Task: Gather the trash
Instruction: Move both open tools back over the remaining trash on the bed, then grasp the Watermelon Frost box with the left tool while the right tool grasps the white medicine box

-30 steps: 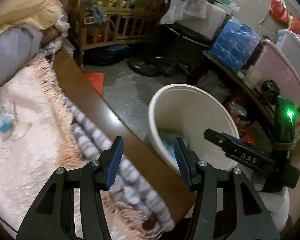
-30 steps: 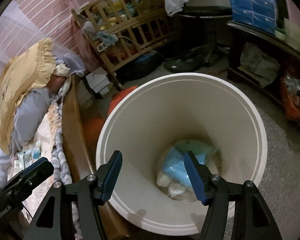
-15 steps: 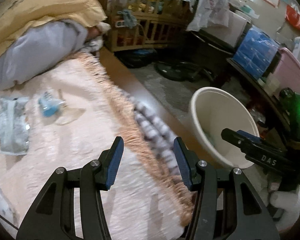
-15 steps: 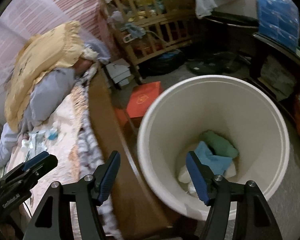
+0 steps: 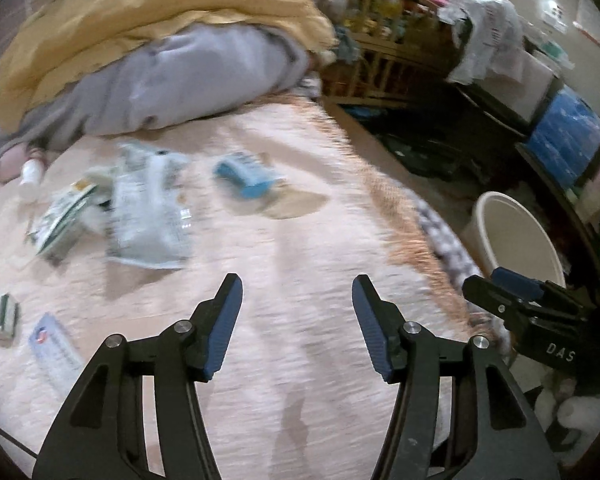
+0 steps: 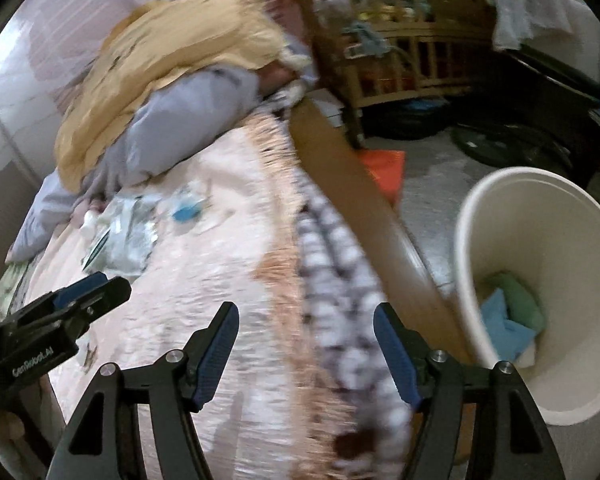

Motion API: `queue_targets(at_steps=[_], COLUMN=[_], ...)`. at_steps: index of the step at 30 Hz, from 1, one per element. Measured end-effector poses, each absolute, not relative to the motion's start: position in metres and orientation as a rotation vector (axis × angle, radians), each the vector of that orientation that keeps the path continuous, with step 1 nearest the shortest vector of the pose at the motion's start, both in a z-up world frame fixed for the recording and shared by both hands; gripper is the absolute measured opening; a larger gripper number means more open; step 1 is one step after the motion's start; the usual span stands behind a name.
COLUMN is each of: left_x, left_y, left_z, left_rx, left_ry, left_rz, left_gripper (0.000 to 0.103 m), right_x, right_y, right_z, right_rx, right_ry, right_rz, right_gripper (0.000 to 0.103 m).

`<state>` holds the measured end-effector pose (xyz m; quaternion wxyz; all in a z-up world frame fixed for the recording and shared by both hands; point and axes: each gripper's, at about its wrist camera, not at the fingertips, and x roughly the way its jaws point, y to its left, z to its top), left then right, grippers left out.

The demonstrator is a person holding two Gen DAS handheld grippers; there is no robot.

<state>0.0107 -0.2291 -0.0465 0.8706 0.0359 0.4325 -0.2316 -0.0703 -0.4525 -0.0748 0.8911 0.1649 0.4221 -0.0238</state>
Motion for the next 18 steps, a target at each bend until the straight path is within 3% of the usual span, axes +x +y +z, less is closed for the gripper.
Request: queue_targets(at_steps=[18], left_x=[0.036], left_y=[-0.047], left_z=[-0.057], left_rx=[-0.031], left_ry=[0.953], left_rz=[-0.192], left_gripper=[0.056], right_x=[0.000], right_y=[-0.318], right_z=[-0.078], right_rx=[0.214], right_ry=[0.959], right_rz=[0.249], right_gripper=[0.073])
